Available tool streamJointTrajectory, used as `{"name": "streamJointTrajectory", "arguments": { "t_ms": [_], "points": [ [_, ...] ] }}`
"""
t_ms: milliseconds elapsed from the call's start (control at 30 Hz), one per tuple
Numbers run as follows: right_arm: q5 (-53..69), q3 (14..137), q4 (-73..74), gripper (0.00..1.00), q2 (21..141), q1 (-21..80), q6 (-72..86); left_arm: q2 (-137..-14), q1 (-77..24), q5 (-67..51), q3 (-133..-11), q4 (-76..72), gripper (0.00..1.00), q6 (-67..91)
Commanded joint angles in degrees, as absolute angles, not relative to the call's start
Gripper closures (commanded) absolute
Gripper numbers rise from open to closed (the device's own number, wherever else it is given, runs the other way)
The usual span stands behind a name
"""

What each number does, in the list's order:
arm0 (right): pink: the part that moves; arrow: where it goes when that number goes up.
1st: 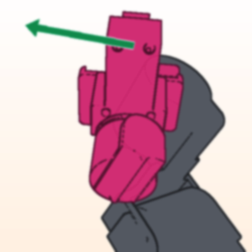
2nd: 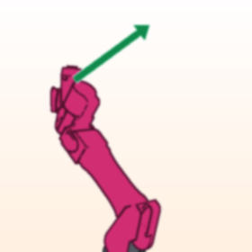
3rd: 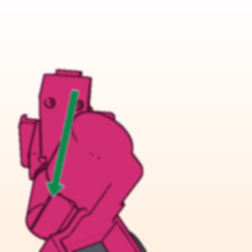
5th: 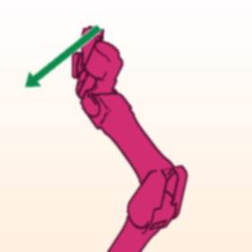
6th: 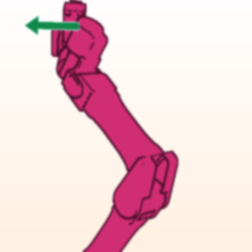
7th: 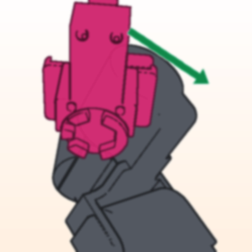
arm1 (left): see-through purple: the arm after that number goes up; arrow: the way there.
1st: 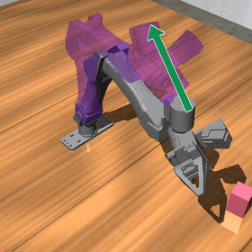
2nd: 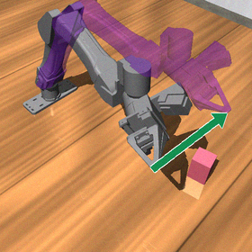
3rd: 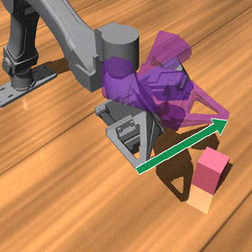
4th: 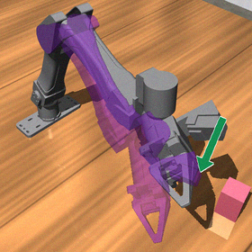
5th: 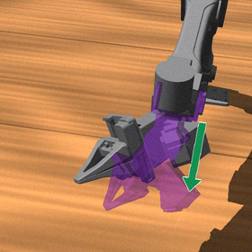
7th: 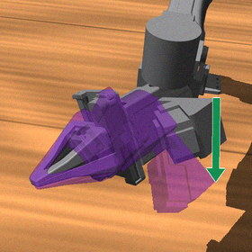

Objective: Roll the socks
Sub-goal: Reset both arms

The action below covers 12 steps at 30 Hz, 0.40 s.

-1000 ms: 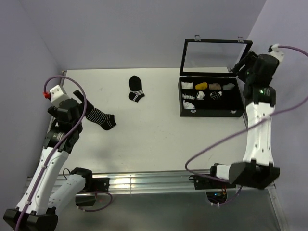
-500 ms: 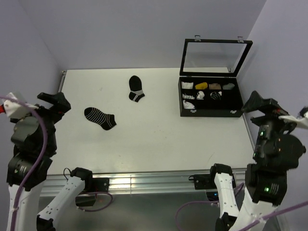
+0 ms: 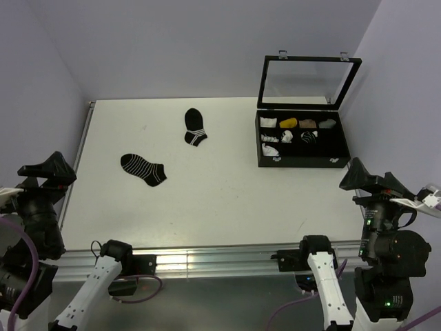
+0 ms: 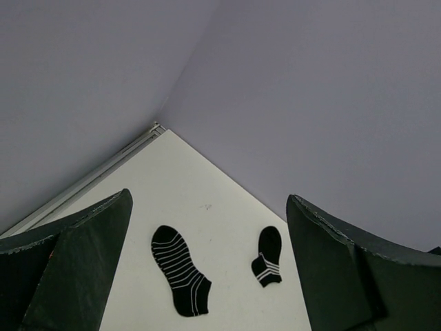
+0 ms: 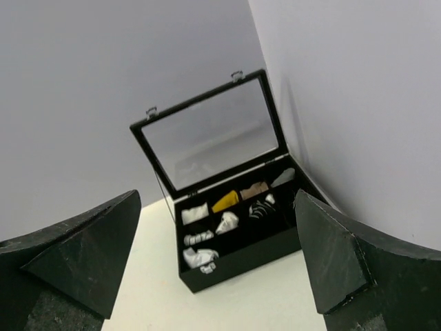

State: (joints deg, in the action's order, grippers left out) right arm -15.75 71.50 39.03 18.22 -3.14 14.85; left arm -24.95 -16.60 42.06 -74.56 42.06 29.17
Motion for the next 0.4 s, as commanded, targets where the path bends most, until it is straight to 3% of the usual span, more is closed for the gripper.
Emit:
{"name": "streamJointTrajectory", "arguments": {
  "t_ms": [0, 367],
  "points": [
    [-19.51, 69.61, 37.88, 0.00, 15.74, 0.08, 11.43, -22.60, -16.79, 45.52, -72.87, 41.66, 0.00, 28.39],
    [-24.26, 65.66, 35.42, 0.00, 12.22, 6.85, 8.44, -23.82, -16.79, 45.35, -70.93, 40.70, 0.00, 30.76]
  ]
}}
